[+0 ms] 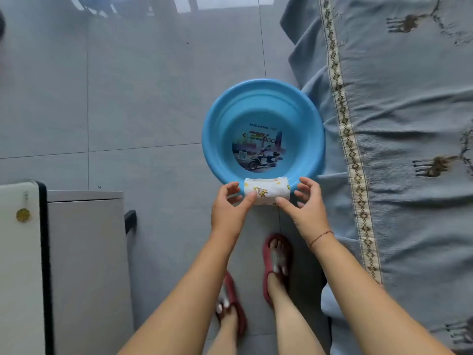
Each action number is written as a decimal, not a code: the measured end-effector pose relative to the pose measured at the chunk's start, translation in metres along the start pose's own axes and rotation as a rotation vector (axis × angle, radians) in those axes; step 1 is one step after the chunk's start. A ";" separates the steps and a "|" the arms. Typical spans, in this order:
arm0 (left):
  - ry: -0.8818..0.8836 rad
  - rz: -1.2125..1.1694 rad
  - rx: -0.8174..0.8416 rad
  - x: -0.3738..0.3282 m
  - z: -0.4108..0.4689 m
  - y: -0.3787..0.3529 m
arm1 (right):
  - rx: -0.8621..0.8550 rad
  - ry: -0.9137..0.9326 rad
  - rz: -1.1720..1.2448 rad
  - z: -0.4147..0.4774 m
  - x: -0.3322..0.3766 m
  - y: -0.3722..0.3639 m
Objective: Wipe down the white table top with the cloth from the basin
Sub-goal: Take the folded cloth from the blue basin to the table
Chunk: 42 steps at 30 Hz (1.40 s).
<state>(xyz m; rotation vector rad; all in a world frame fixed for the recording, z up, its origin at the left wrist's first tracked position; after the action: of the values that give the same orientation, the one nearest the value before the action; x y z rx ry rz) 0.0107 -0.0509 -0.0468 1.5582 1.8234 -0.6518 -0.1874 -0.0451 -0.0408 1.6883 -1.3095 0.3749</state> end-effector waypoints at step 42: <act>-0.049 -0.192 0.017 -0.046 -0.009 0.009 | 0.229 0.100 0.200 -0.006 0.067 0.003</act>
<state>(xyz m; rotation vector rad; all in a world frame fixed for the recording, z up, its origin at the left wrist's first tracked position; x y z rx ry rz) 0.0218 -0.0728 -0.0064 1.3757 1.9506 -0.7884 -0.1626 -0.0799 0.0106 1.7045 -1.4070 0.7423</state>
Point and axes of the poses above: each hand's wrist, its own z-axis towards the middle knuckle, its own y-axis out of the back of the hand, x = y × z, the point moved 7 cm from there along z, towards the middle knuckle, and after that the axes turned 11 degrees about -z, right-handed, at the moved point
